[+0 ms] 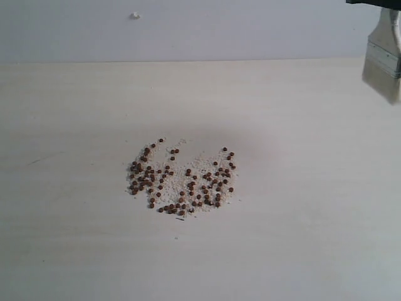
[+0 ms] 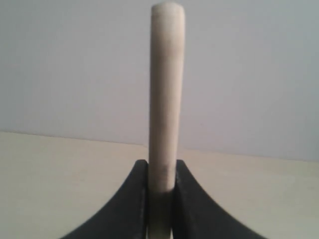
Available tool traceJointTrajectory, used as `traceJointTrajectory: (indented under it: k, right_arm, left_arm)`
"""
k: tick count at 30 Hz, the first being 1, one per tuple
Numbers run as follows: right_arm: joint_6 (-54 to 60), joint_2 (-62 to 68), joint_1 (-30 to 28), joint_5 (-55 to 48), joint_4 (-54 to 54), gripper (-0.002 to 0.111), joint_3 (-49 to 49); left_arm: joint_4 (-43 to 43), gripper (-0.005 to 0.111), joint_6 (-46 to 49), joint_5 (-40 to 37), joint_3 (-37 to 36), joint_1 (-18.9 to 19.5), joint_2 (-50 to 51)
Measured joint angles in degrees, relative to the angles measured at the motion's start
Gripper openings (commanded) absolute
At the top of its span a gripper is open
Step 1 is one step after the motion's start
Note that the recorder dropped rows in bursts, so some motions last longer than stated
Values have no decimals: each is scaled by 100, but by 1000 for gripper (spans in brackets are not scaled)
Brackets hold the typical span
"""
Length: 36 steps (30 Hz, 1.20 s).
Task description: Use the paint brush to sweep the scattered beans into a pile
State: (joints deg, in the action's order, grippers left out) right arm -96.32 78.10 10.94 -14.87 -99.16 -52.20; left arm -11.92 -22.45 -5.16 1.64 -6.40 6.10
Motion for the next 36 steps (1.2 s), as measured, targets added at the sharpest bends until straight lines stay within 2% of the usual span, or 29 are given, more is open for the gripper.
traceJointTrajectory:
  k: [2,4,6,7,9,14,18,22,26,31,36]
  right_arm:
    - [-73,0,-7,-138,-12,0,66]
    - [3,0,-22,436,-12,0,80]
    - [562,0,-22,1831,-1,0,80]
    - [1184,9,-22,2745,274,0,54]
    - [2177,99,-22,3943,1103,0,43]
    - [3087,598,-22,5678,2170,0,72]
    - [4087,1366,-8,8140,3081,0,790]
    - [4389,1748,151,8325,3811,0,1190]
    - [4456,2128,567,8325,4527,0,1273]
    - [4602,2491,1497,8337,6071,0,1273]
    - [5200,2838,2641,8359,8452,0,1273]
  left_arm:
    - [0,0,0,0,0,0,0]
    - [0,0,0,0,0,0,0]
    - [0,0,0,0,0,0,0]
    - [0,0,0,0,0,0,0]
    - [0,0,0,0,0,0,0]
    - [0,0,0,0,0,0,0]
    - [0,0,0,0,0,0,0]
    - [0,0,0,0,0,0,0]
    - [0,0,0,0,0,0,0]
    - [0,0,0,0,0,0,0]
    - [0,0,0,0,0,0,0]
